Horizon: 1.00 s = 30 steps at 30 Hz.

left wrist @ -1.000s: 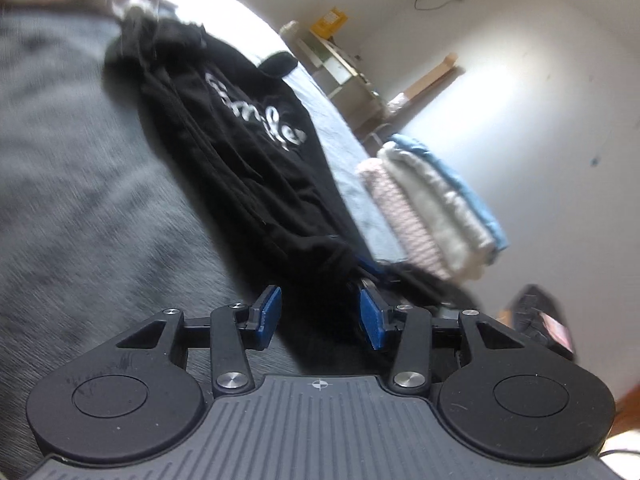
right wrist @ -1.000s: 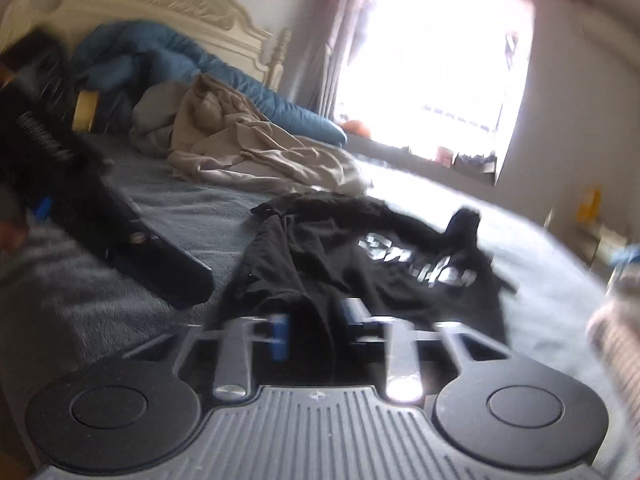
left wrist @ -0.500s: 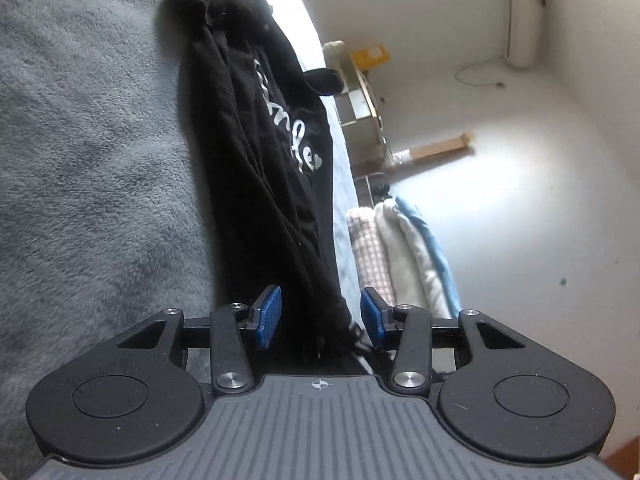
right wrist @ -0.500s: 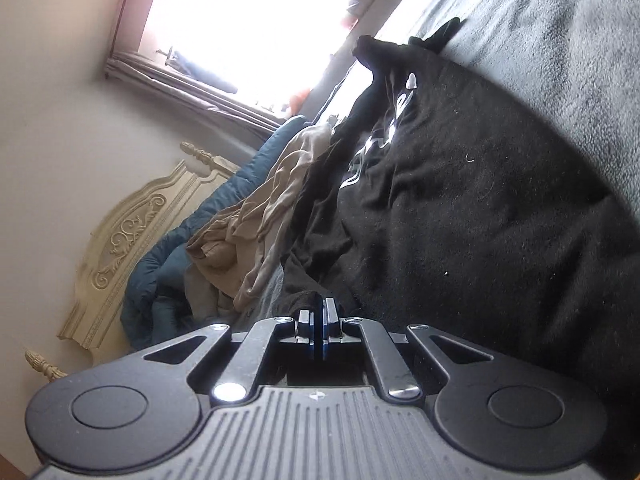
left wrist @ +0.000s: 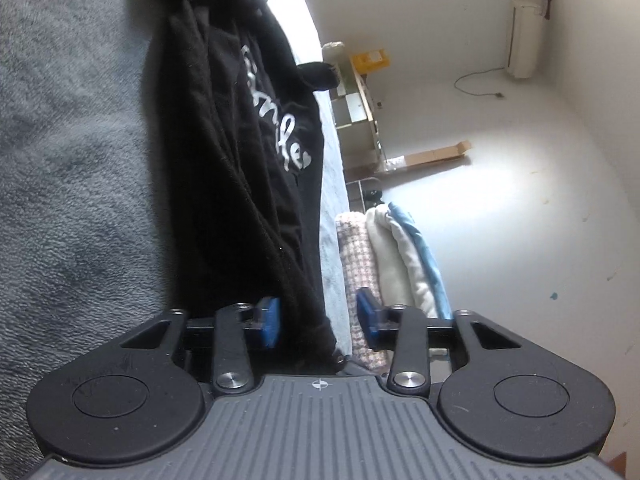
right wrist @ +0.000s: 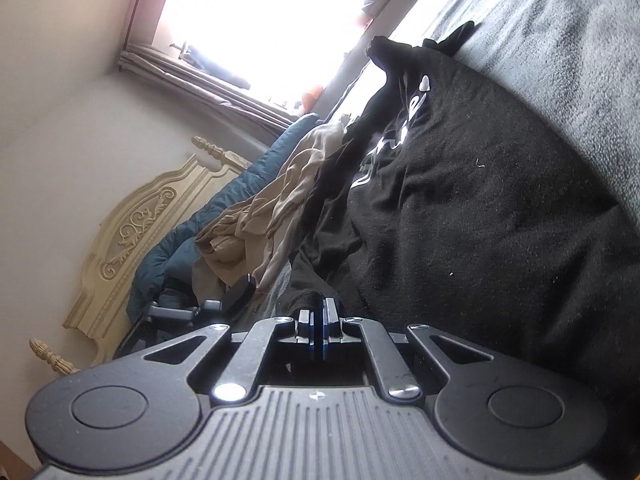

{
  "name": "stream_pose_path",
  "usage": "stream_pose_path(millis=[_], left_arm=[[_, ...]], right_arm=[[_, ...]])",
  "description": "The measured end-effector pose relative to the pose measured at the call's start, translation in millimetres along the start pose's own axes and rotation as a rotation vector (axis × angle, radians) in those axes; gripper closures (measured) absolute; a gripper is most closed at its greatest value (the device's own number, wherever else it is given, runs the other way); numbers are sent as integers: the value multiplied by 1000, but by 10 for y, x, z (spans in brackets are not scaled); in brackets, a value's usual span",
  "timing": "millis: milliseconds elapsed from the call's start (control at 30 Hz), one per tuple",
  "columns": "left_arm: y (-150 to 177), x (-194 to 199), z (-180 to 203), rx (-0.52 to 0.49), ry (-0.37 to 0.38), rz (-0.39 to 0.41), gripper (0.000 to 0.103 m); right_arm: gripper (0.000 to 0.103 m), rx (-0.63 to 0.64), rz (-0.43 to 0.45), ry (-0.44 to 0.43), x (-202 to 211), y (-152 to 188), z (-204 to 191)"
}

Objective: Fold clothes

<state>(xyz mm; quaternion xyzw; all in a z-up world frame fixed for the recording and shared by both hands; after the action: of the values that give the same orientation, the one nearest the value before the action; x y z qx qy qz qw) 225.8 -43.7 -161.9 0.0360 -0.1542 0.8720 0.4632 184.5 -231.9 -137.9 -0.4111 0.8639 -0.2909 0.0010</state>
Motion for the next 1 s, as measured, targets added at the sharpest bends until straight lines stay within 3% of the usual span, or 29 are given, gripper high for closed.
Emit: stream_pose_path(millis=[67, 133, 233, 433, 567, 667, 800, 1000], left_arm=[[-1, 28, 34, -16, -2, 11, 78], [7, 66, 53, -25, -11, 12, 93], [30, 174, 76, -64, -55, 31, 101], [-35, 853, 231, -148, -117, 153, 103], [-79, 1433, 263, -194, -177, 215, 103], [-85, 1752, 82, -188, -232, 225, 103], [-96, 2015, -325, -113, -284, 223, 103], [-125, 2213, -598, -121, -326, 240, 103]], right_arm=[[99, 65, -6, 29, 15, 24, -62], [99, 152, -12, 58, 26, 62, -168], [99, 348, -28, 93, -10, 212, -475], [99, 729, -78, 124, -118, 544, -1144], [99, 960, -147, 71, -294, 986, -1652], [99, 1101, -211, 58, -477, 1403, -1834], [99, 1177, -291, 83, -704, 1789, -1830], [99, 1223, -351, 126, -881, 2055, -1791]])
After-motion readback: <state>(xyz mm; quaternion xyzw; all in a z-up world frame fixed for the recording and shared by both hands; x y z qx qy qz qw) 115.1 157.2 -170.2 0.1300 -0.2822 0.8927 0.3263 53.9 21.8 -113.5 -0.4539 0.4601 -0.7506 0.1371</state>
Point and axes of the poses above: each gripper's, at about its wrist camera, not at the fingertips, and x roughly against the way its jaws point, z to its right, y to its underside, the point moved 8 cm from there along -x, roughly the way its jaws point, and after that the axes turned 2 degrees about z, right-handed, at the moved point
